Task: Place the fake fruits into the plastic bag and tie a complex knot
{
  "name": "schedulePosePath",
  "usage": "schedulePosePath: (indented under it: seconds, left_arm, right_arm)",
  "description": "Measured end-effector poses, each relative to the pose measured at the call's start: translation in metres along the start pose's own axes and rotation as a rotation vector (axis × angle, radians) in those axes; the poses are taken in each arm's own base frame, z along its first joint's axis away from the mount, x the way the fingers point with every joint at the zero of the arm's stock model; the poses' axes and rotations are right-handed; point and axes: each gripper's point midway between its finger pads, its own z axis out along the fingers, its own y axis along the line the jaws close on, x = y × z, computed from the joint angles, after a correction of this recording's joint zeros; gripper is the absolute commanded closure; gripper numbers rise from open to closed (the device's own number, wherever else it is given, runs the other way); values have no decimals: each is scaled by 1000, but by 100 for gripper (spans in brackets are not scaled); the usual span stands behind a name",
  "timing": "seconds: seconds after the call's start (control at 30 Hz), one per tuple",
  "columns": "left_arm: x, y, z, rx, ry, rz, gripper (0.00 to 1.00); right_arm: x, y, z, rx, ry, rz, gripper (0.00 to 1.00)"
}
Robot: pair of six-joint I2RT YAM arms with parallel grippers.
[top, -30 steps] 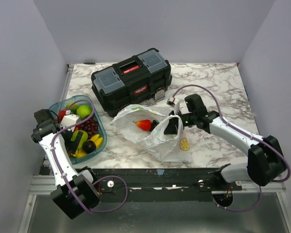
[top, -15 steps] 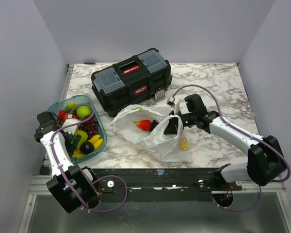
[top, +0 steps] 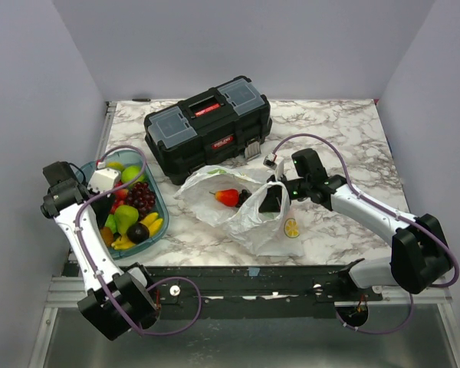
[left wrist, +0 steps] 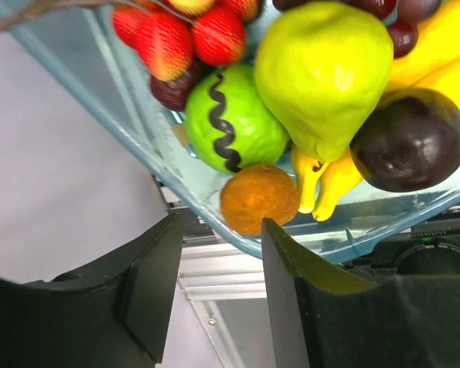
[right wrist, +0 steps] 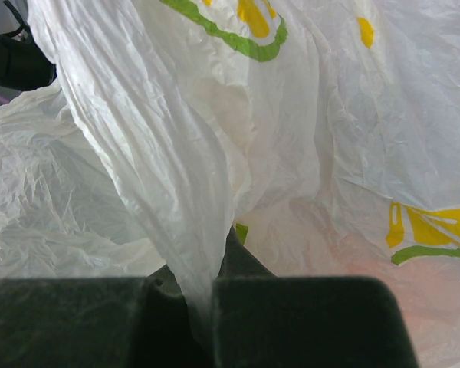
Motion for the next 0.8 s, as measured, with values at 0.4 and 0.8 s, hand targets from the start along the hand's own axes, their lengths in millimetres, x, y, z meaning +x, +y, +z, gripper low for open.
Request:
schedulePosePath:
  seconds: [0.4,0.8]
  left_arm:
    - [8,-11,9,46,26,-10,15]
    - [49,-29,54,121,176,-29,36]
  right_arm:
    - [0,0,0,0,0,0,99]
    - [0,-1,0,0,1,-27,99]
